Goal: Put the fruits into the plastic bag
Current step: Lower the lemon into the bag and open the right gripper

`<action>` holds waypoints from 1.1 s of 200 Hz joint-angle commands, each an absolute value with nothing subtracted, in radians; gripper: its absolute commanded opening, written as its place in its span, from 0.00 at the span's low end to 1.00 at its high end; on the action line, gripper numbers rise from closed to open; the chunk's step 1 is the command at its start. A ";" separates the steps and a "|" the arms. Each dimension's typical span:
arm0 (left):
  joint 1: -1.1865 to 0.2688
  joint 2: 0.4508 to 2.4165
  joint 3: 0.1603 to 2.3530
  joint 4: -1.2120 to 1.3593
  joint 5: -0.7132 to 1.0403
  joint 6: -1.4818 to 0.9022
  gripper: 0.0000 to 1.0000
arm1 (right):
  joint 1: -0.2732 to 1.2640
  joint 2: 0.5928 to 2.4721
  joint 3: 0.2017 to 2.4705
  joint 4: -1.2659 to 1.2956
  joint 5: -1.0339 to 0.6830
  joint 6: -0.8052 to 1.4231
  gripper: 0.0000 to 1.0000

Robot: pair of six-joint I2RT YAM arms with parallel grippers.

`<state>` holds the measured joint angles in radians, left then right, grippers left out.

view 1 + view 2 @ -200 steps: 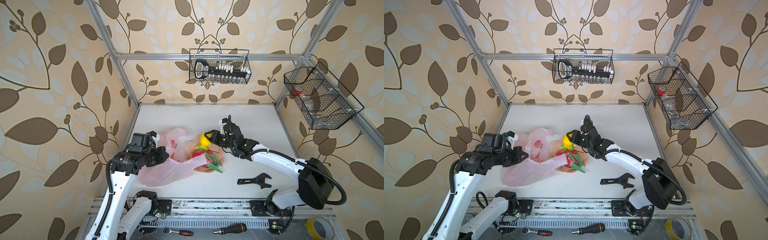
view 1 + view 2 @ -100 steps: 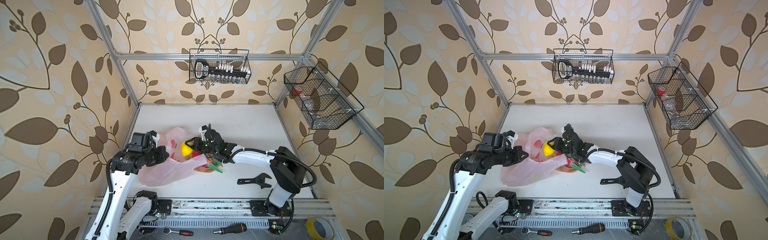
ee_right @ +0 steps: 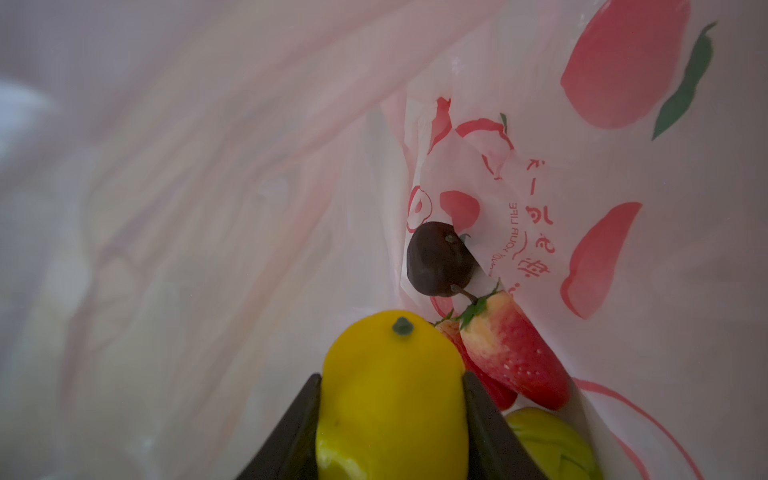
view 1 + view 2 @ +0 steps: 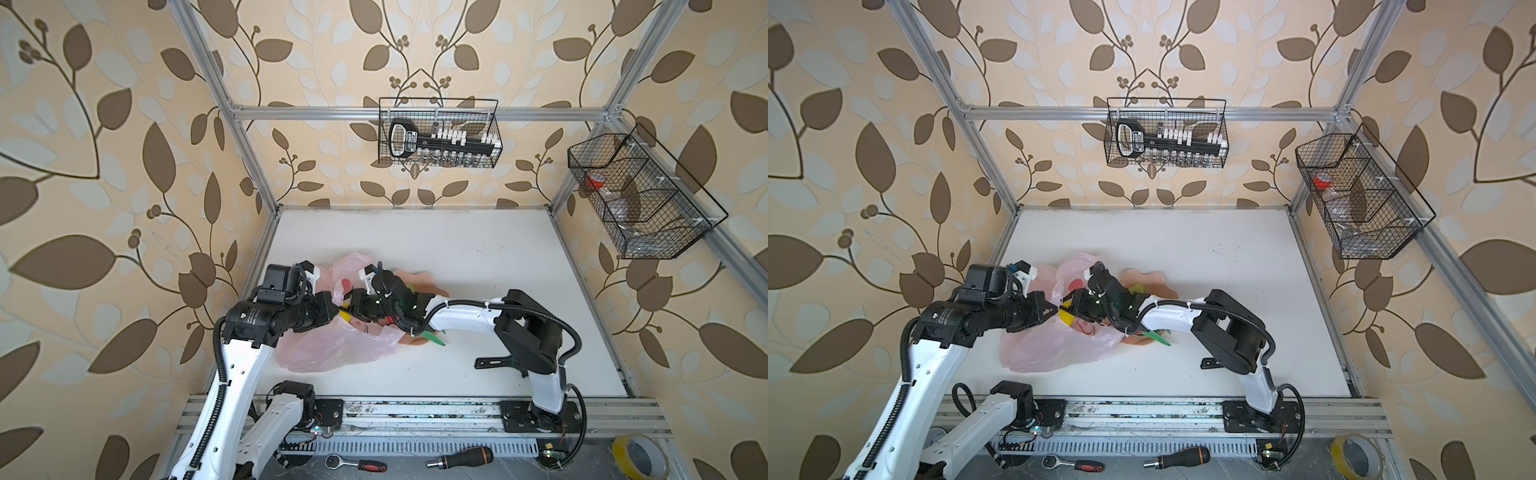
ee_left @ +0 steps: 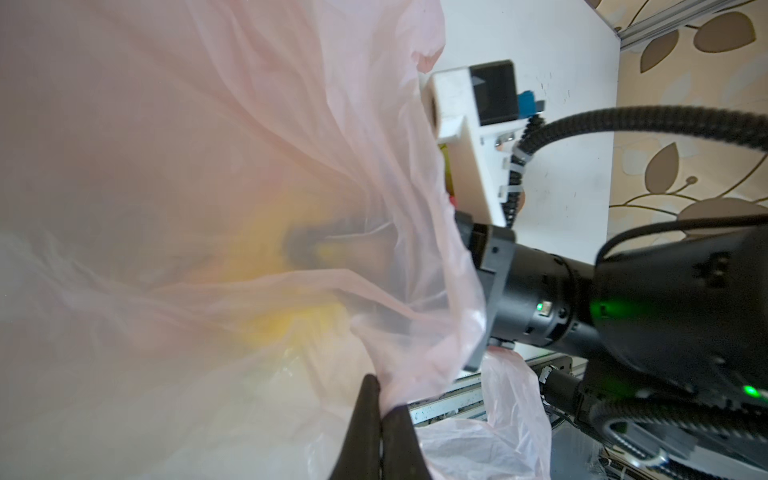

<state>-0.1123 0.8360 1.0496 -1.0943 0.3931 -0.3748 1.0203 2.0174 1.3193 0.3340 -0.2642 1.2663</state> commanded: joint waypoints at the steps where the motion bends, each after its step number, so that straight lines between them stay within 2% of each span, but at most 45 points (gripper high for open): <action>1: -0.120 0.829 1.073 -1.071 0.420 -0.391 0.00 | 1.047 2.072 1.373 0.344 -0.312 1.327 0.44; 27: -0.120 0.826 1.071 -1.071 0.420 -0.390 0.00 | 1.064 2.140 1.456 0.324 -0.386 1.331 0.49; 87: -0.120 0.815 1.080 -1.091 0.396 -0.387 0.00 | 1.071 2.154 1.460 0.366 -0.461 1.329 0.77; 163: -0.119 0.807 1.087 -1.108 0.391 -0.388 0.00 | 1.050 2.067 1.400 0.381 -0.463 1.285 0.80; 220: -0.119 0.801 1.072 -1.104 0.396 -0.397 0.00 | 1.024 1.960 1.315 0.354 -0.364 1.201 0.82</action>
